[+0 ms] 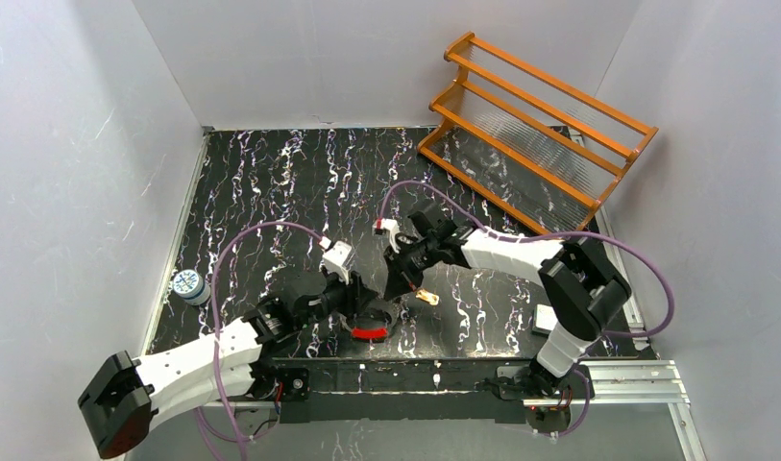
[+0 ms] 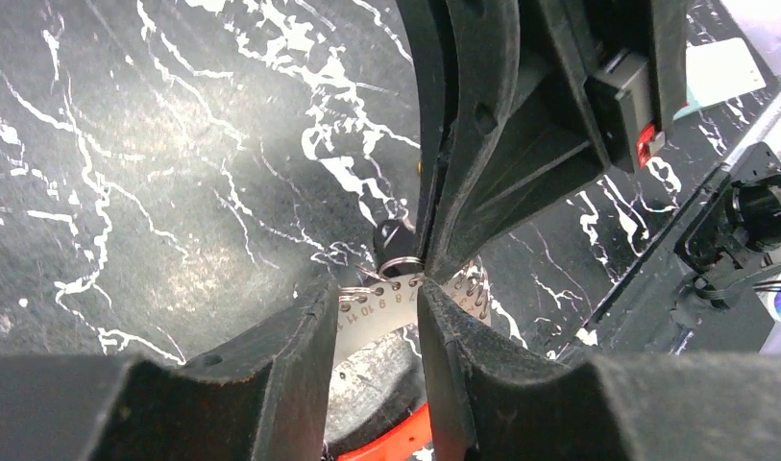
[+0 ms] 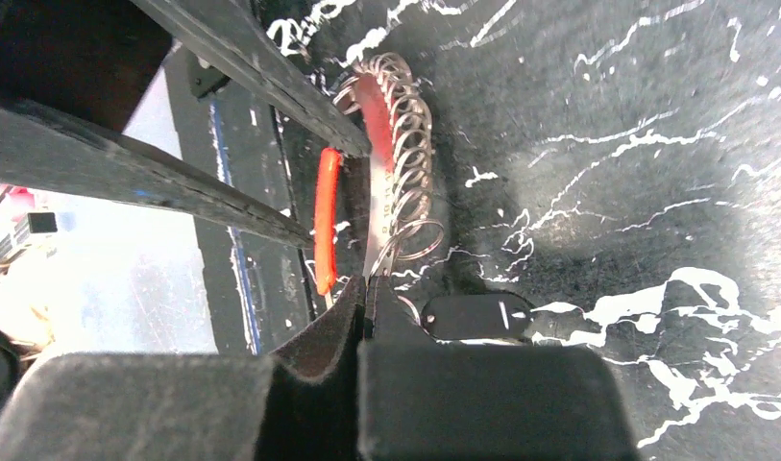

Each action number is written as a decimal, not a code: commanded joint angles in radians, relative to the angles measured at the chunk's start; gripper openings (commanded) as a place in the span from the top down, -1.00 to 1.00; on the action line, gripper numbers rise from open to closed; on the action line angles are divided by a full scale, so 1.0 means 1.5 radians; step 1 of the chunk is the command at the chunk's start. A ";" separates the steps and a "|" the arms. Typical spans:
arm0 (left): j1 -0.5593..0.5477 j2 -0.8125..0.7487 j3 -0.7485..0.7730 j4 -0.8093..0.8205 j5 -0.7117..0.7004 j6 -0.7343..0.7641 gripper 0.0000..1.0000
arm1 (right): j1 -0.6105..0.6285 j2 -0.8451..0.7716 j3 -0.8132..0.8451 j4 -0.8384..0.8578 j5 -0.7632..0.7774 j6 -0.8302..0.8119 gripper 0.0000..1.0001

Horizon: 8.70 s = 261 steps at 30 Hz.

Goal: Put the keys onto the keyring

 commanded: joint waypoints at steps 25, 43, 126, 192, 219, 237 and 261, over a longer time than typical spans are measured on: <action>-0.004 -0.097 0.115 -0.131 0.194 0.481 0.24 | 0.003 -0.149 0.040 -0.037 -0.124 -0.105 0.97; -0.004 0.018 0.154 -0.115 0.266 0.552 0.89 | 0.005 -0.161 0.037 -0.046 -0.130 -0.115 0.97; -0.004 -0.104 0.048 0.054 0.272 0.397 0.36 | 0.005 -0.264 0.030 0.027 -0.065 -0.028 0.97; -0.004 -0.168 0.133 -0.100 0.230 0.546 1.00 | 0.005 -0.438 -0.110 0.259 0.043 -0.067 -0.44; -0.004 -0.149 0.159 -0.081 0.219 0.500 1.00 | 0.088 -0.343 -0.060 0.187 0.119 -0.127 0.32; -0.004 -0.226 0.132 -0.088 0.192 0.471 0.35 | 0.093 -0.450 -0.185 0.343 0.115 -0.200 0.97; -0.004 -0.237 0.082 0.046 0.319 0.435 0.40 | 0.093 -0.482 -0.260 0.590 0.004 -0.114 0.97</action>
